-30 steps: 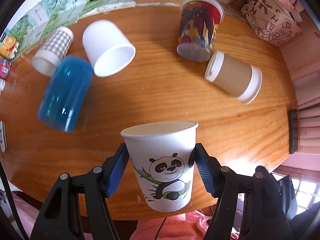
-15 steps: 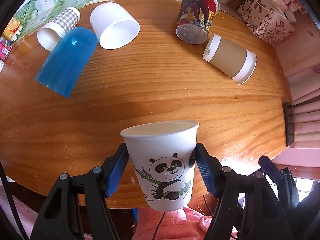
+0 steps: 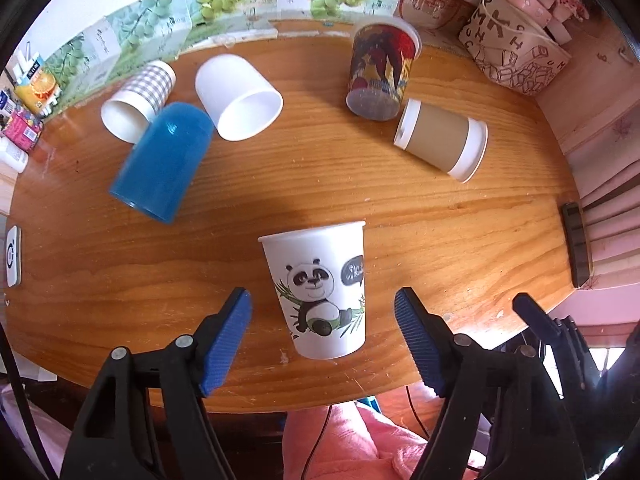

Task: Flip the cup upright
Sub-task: 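Set the panda-print cup down on the desk and open the left tool, then bring the right tool to the panda-print cup and grasp its body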

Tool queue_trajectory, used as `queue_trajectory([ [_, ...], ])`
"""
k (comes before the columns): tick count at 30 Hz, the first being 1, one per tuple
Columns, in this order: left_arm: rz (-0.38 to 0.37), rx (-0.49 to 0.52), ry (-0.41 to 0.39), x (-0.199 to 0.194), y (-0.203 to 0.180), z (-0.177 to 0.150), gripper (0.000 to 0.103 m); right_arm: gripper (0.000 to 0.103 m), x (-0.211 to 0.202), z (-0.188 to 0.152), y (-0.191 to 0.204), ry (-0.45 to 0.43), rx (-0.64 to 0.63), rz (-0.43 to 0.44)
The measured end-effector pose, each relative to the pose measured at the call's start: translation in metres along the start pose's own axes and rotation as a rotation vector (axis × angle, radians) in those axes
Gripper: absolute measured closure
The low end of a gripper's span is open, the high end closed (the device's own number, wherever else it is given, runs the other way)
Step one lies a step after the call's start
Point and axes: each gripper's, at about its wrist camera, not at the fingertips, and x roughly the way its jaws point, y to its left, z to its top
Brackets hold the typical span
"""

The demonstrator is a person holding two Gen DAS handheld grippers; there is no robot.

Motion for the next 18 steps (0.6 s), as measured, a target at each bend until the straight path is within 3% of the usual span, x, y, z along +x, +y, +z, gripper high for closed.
queue_trajectory([
  [12, 0.022, -0.005, -0.101, -0.031, 0.015, -0.010, 0.025, 0.020, 0.009, 0.000, -0.001, -0.001, 0.118, 0.090],
  [18, -0.084, -0.018, -0.191, -0.042, 0.029, -0.023, 0.025, 0.020, 0.025, 0.009, -0.003, 0.000, 0.238, 0.162],
])
